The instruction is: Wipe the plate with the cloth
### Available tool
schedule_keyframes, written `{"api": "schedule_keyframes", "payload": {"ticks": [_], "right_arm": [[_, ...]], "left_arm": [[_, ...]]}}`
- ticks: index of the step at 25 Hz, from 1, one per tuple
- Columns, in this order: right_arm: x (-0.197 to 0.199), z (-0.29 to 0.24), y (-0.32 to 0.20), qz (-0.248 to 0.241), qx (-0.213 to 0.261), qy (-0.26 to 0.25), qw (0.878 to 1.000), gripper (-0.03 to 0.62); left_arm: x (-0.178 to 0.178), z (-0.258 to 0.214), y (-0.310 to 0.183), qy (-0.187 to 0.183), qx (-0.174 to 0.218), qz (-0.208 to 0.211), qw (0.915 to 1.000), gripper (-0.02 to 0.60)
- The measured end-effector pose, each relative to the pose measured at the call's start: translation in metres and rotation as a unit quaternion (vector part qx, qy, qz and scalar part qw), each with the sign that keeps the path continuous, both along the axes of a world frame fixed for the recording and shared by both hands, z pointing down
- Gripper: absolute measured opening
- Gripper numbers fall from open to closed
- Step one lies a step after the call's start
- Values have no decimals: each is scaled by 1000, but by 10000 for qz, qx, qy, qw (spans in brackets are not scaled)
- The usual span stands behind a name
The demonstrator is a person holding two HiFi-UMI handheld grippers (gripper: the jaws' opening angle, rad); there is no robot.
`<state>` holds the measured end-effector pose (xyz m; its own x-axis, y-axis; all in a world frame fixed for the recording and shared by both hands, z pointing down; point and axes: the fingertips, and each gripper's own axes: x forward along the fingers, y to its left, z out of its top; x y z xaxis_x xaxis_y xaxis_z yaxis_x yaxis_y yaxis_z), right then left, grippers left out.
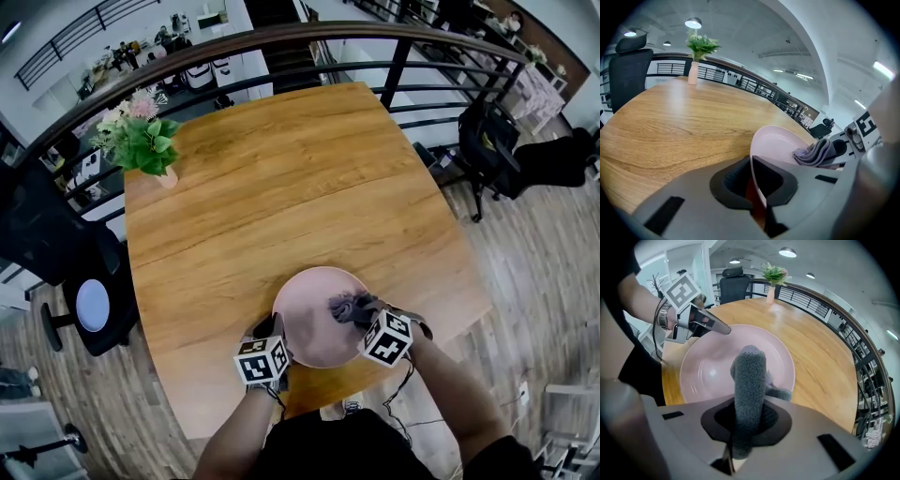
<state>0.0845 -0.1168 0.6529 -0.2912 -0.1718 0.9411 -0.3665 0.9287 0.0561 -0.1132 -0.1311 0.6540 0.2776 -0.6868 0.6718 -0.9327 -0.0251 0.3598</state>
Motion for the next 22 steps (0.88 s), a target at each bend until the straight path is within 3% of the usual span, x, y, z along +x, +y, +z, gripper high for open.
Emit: {"api": "schedule_keyframes", "payload": {"ticks": [13, 22], "right_arm": [[-21, -1, 65, -715, -474, -18, 9963, 52], [-63, 1, 96, -1150, -825, -194, 9897, 52]], "left_arm": [[-2, -2, 1, 113, -31, -229, 9997, 28], [-3, -1, 0, 125, -38, -240, 9996, 28]]}}
